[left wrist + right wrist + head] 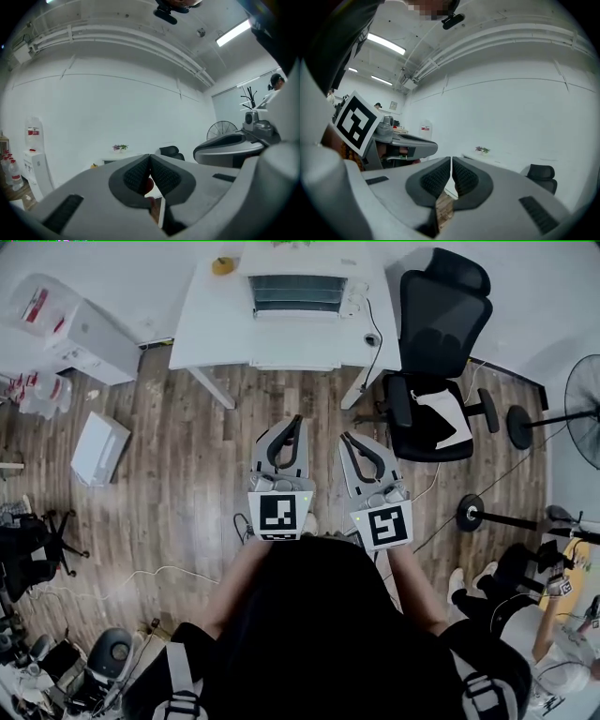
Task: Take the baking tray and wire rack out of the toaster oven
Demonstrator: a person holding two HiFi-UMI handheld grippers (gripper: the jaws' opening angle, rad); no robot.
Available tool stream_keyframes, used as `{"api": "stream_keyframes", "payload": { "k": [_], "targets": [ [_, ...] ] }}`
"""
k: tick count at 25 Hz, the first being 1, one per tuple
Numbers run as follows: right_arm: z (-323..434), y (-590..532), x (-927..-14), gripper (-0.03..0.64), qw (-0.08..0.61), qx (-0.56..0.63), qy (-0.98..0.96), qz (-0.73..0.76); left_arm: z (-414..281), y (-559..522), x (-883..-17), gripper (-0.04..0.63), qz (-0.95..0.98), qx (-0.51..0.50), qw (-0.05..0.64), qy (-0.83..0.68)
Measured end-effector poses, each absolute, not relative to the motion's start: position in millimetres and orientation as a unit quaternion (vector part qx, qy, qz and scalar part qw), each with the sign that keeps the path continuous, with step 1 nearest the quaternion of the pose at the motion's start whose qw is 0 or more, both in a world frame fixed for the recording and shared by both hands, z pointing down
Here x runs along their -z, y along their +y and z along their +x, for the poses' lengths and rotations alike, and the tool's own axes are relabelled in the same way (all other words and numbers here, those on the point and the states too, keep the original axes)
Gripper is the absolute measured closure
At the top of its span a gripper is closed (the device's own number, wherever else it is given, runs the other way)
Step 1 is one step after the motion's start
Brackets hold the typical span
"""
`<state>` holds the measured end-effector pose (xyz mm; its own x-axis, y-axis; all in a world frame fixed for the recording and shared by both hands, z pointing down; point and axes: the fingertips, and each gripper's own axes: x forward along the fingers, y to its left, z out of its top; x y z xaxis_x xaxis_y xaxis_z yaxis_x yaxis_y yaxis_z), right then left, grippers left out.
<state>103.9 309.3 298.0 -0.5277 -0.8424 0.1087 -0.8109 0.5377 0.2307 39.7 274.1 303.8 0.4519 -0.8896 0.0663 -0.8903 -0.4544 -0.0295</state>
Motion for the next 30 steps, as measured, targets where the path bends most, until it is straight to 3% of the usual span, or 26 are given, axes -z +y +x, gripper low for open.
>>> {"api": "stream_keyframes", "payload": {
  "k": [11, 30],
  "targets": [
    [80, 224, -295, 0.584, 0.095, 0.036, -0.869, 0.484, 12, 193, -320, 0.572, 0.856, -0.034, 0.021, -0.516],
    [28, 157, -326, 0.584, 0.189, 0.014, -0.839, 0.511, -27, 115, -346, 0.572, 0.886, -0.034, 0.043, -0.460]
  ]
}}
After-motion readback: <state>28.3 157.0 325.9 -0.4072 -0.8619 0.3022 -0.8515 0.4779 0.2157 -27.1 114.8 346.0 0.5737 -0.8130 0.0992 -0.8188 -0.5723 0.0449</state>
